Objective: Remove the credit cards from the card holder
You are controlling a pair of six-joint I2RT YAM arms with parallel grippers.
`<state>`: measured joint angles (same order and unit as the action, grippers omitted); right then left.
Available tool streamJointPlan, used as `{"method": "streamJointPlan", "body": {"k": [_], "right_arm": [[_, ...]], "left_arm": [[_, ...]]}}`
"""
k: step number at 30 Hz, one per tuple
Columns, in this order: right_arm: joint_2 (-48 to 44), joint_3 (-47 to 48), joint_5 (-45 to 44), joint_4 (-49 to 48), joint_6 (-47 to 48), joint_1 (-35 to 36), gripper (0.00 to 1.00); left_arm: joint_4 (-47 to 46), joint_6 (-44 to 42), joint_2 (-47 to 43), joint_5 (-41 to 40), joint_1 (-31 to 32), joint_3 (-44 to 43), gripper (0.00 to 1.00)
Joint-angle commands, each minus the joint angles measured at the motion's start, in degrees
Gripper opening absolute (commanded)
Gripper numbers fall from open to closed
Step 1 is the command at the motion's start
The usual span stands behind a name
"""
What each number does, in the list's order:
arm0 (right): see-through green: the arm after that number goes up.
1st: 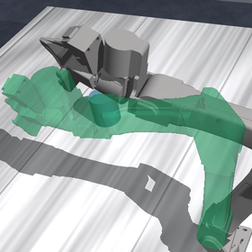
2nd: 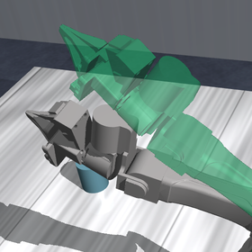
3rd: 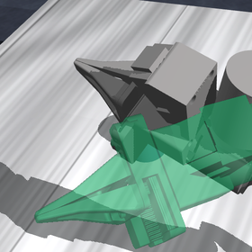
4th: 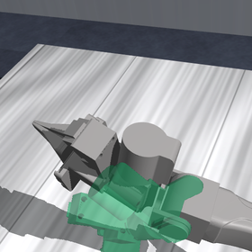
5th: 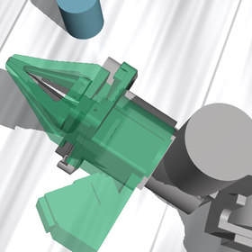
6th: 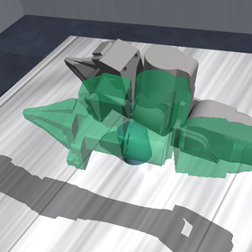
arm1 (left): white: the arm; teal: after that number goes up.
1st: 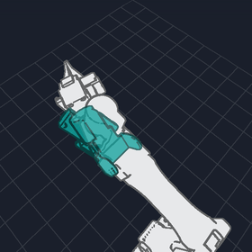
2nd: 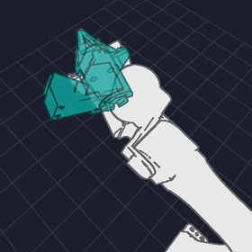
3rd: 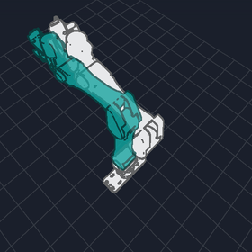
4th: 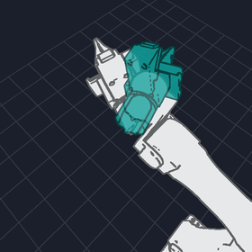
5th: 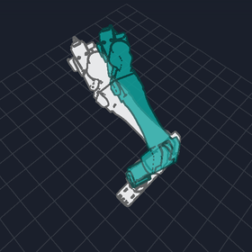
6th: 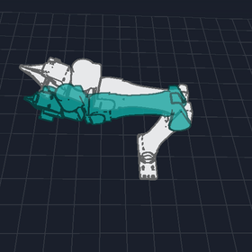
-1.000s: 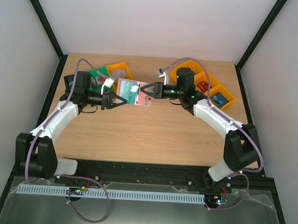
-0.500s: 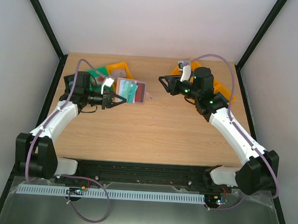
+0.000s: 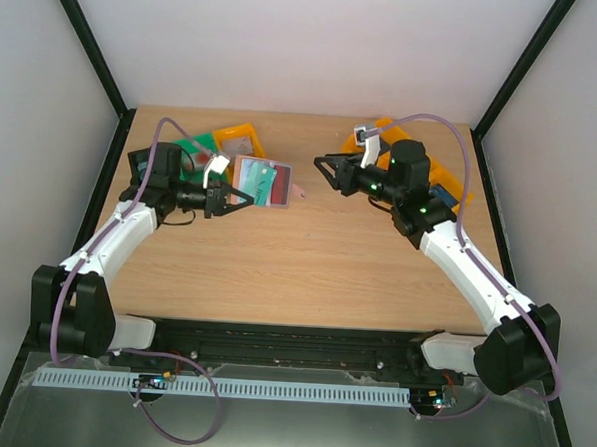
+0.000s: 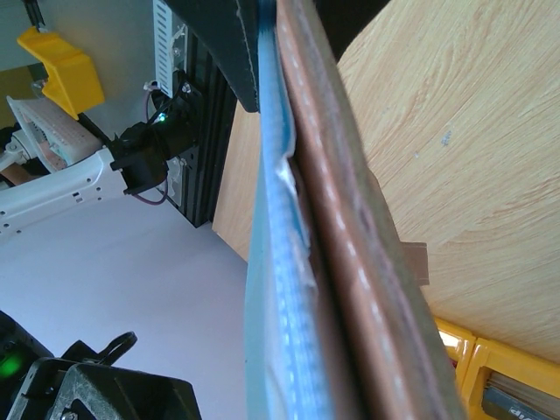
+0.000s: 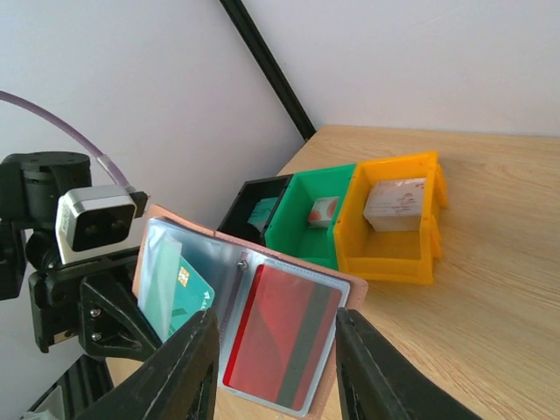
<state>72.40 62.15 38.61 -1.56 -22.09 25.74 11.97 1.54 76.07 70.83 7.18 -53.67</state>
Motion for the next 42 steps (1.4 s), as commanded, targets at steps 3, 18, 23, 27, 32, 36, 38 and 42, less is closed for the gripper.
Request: {"method": "streamJointPlan", "body": {"k": [3,18,23,27,32,36,38,42], "right_arm": [[-0.58,-3.43,7.27,-11.86,-6.42,0.74,0.36],[12.06,-5.52,10.50,-31.71,-20.11,8.43,0.39],[12.84,-5.95,10.46,-31.68,-19.23,9.72,0.42],[15.11,-4.11,13.38,-31.74,-19.45,10.70,0.38],[15.78,-4.31,16.42,-33.95,-20.80,10.83,0.13],[15.71,-4.31,16.82,-33.56,-20.62,10.83,0.02],[15.27,-4.07,15.42,-30.10,-18.69,10.76,0.02],[15.41,-1.00,10.79,-14.59,-10.30,10.58,0.02]], "left_arm": [[-1.22,0.43,-0.21,1.31,-0.15,-0.18,0.02],[3.41,-4.87,-1.78,7.86,0.29,-2.11,0.02],[3.94,-5.44,-1.68,8.23,0.36,-2.24,0.02],[3.73,-5.19,-1.28,8.22,0.47,-2.33,0.02],[3.68,-5.35,-1.38,8.10,0.46,-2.00,0.02],[0.67,-2.09,-1.23,7.59,0.53,-0.70,0.02],[-4.21,2.68,-1.28,6.74,0.55,1.58,0.02],[-20.50,18.25,-0.51,3.63,0.84,8.90,0.02]]}}
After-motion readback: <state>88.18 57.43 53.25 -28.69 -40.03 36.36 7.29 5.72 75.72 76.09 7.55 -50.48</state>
